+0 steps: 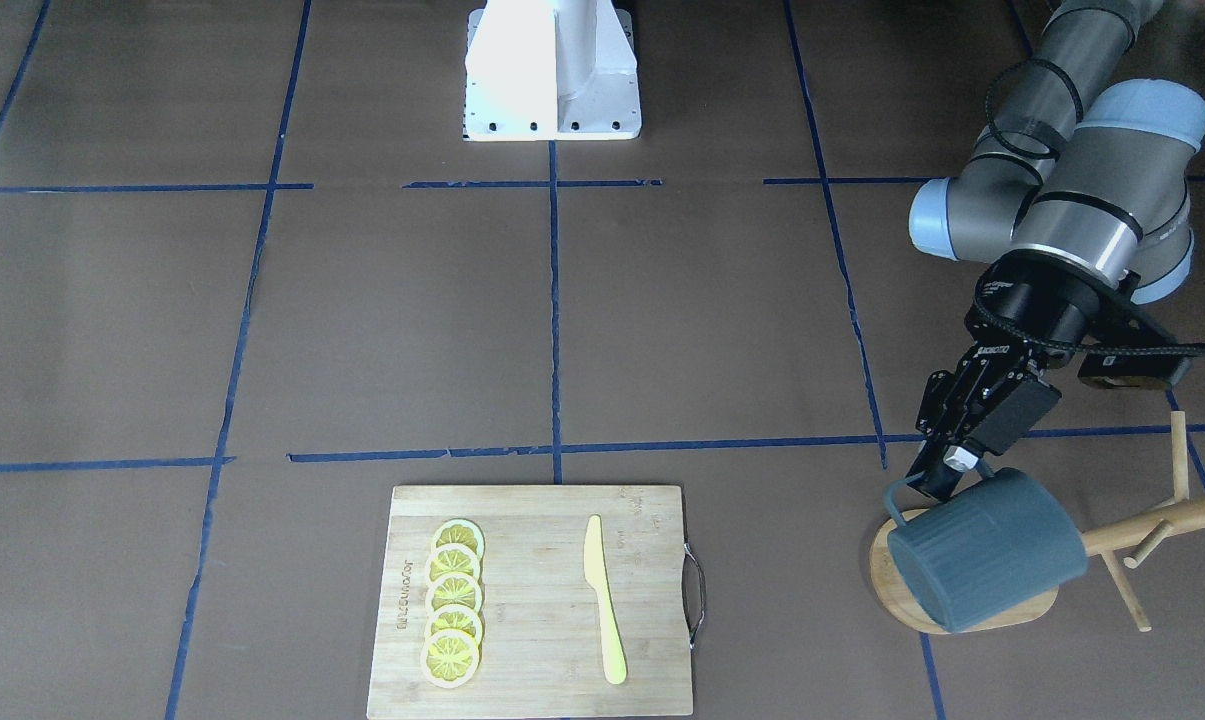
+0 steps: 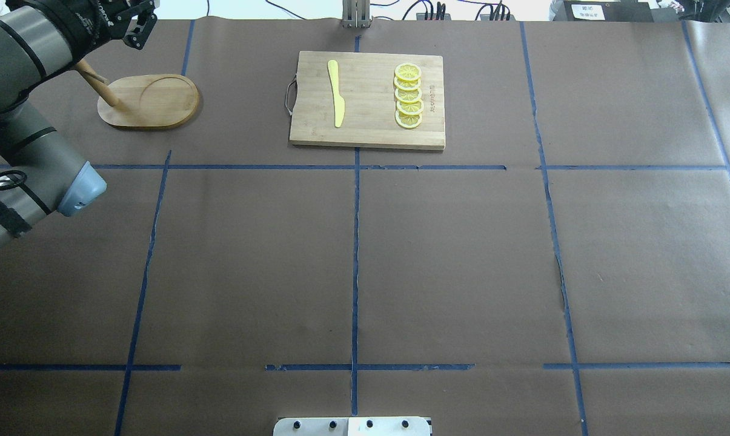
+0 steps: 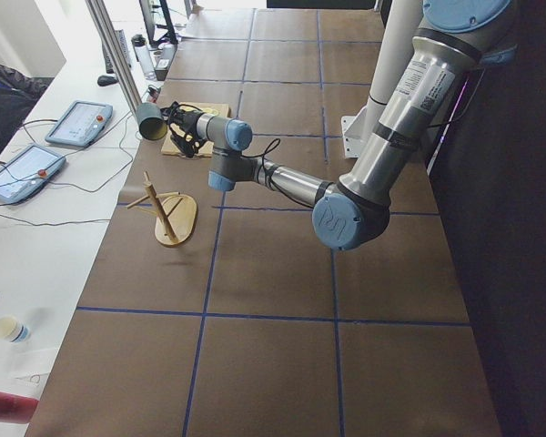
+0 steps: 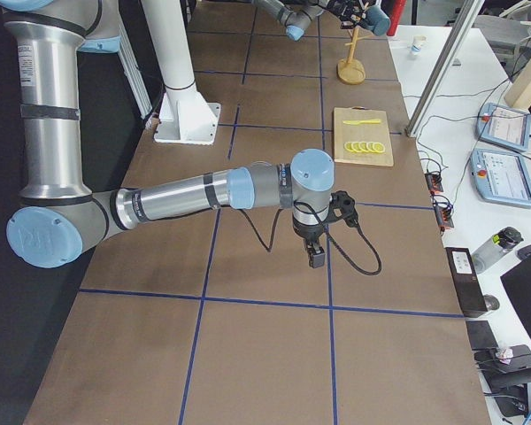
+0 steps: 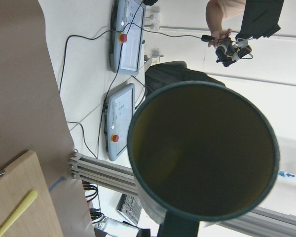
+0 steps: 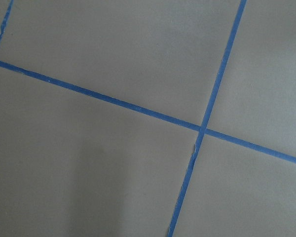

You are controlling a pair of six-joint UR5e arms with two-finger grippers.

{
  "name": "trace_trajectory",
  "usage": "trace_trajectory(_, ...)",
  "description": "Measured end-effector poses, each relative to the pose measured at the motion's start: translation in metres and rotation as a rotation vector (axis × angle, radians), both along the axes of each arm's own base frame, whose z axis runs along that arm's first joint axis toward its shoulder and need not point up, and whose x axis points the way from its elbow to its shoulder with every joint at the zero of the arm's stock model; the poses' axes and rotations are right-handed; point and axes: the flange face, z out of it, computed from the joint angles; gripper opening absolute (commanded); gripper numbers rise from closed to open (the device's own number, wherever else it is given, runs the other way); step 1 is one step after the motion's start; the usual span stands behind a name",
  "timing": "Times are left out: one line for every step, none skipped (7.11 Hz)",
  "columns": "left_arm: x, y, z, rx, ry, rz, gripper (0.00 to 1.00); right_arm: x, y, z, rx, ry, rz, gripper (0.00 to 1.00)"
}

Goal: Hang cup on storage rack
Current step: 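Lift the mug with the left gripper and carry it toward the wooden rack, then tilt the mug with the left gripper and hook its handle onto a rack peg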

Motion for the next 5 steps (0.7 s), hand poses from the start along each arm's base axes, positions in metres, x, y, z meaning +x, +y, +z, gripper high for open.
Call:
trace_trajectory(0.012,0.004,0.015,-0.002,0.057,-0.035,0.0,0.0,0.0,-0.003,0.005,0.0,0.0,1.0)
trace_trajectory(0.025,0.007,0.03,-0.002,0.091,-0.057,0.0,0.0,0.0,-0.004,0.009,0.0,0.0,1.0)
trace_trajectory(0.034,0.007,0.039,-0.002,0.107,-0.069,0.0,0.0,0.0,-0.005,0.009,0.0,0.0,1.0)
trace_trajectory(0.038,0.003,0.042,-0.004,0.112,-0.076,0.0,0.0,0.0,-0.005,0.009,0.0,0.001,1.0)
trace_trajectory(0.04,-0.001,0.043,-0.013,0.128,-0.083,0.0,0.0,0.0,-0.005,0.007,0.001,0.003,1.0)
